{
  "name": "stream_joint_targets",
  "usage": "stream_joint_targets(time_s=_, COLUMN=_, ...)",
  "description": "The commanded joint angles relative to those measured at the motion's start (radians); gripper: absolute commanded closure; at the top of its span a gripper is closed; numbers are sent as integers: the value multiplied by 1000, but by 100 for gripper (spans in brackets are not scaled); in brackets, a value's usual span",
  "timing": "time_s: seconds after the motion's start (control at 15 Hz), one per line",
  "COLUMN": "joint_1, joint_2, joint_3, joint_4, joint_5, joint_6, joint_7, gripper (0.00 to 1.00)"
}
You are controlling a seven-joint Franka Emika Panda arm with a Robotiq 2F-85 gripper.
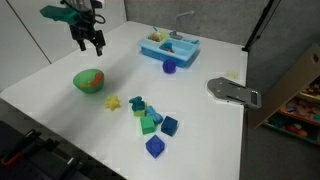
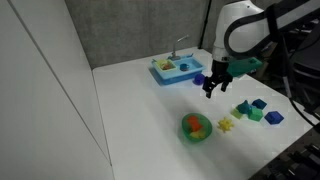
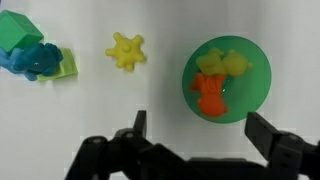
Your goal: Put the dark blue toy on the yellow block, remove the orange toy from the bowl and put it on the table
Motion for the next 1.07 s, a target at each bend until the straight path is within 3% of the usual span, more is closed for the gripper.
stream_joint_targets(time_s=0.0, joint_1=20, joint_2=27, joint_3=5, joint_4=12, joint_5=-29, joint_6=-4, joint_7=-36, gripper=0)
stream_joint_targets(time_s=0.53, joint_1=79, joint_2=178, joint_3=18, joint_4=64, joint_5=-133, joint_6=28, joint_7=-134, gripper=0)
stream_joint_targets(time_s=1.0, joint_1=83, joint_2=310, joint_3=28, joint_4=143, joint_5=-160, joint_6=88, joint_7=-239, gripper=0)
